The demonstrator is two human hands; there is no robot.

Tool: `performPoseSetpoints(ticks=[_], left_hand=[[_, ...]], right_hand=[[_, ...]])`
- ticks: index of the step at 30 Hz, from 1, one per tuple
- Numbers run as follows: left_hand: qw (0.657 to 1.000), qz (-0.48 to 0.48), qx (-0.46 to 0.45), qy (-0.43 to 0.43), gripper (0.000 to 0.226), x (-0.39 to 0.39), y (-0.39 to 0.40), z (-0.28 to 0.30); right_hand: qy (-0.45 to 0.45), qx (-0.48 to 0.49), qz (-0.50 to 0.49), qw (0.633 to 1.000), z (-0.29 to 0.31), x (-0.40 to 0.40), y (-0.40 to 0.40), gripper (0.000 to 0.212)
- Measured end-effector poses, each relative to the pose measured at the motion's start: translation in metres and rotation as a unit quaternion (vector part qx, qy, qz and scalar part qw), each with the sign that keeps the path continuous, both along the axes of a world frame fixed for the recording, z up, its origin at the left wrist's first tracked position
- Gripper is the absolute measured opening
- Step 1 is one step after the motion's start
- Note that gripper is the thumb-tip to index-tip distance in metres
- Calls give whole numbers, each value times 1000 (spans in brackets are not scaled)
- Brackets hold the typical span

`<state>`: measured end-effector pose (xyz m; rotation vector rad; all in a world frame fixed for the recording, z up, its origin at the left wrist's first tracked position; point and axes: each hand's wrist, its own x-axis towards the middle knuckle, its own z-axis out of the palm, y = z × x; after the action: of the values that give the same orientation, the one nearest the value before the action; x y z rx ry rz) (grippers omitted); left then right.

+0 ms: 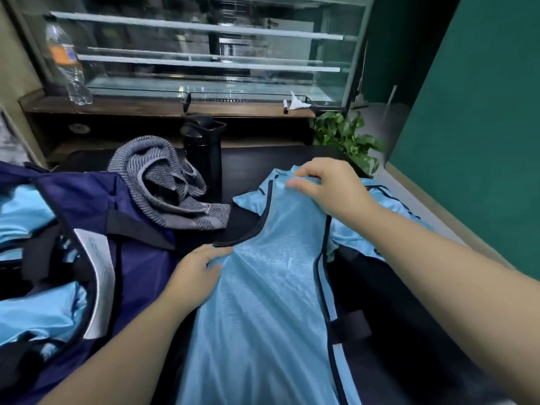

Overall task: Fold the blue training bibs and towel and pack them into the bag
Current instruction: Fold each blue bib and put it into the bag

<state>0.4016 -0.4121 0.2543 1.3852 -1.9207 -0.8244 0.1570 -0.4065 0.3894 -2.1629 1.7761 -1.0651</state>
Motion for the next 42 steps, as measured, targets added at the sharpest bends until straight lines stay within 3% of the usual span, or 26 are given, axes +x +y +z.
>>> performPoseSetpoints(ticks=[4,9,11,13,15,18,20,22,24,28,34,39,42], left_hand=[[1000,-5,4,-1,39,1,-1,0],[1000,-3,2,-4,40,1,-2,1],[1000,1,-1,-8,39,1,0,2],[1000,3,2,-7,39,0,1,3],[1000,6,9,1,39,0,2,3],[1000,5,13,9,38,-1,2,2],[1000,3,6,-2,37,-1,2,2],[1000,3,1,-16,36,0,2,2],[1000,3,-2,-22,36,1,1,1],[1000,0,1,-14,35,0,2,0],[1000,5,5,-19,35,0,2,0],[1000,7,8,-9,36,1,-1,-4],[1000,9,8,-12,35,1,-1,-5]], right_hand=[[60,-35,82,994,-13,9,45,23],[120,76,172,975,-37,20,91,27],[60,89,138,985,-44,11,103,21],[-61,89,58,992,-53,-6,118,9],[-127,105,-9,986,-68,-21,136,20],[-175,217,-17,960,-96,-35,163,26],[-153,268,12,951,-109,-37,178,37],[-85,260,25,962,-117,-35,184,41],[-28,218,13,975,-122,-31,182,39],[2,168,9,986,-128,-23,170,21],[-82,162,33,983,-115,-42,176,22],[-127,165,-20,978,-98,-64,183,39],[-135,215,-56,965,-102,-60,180,37]])
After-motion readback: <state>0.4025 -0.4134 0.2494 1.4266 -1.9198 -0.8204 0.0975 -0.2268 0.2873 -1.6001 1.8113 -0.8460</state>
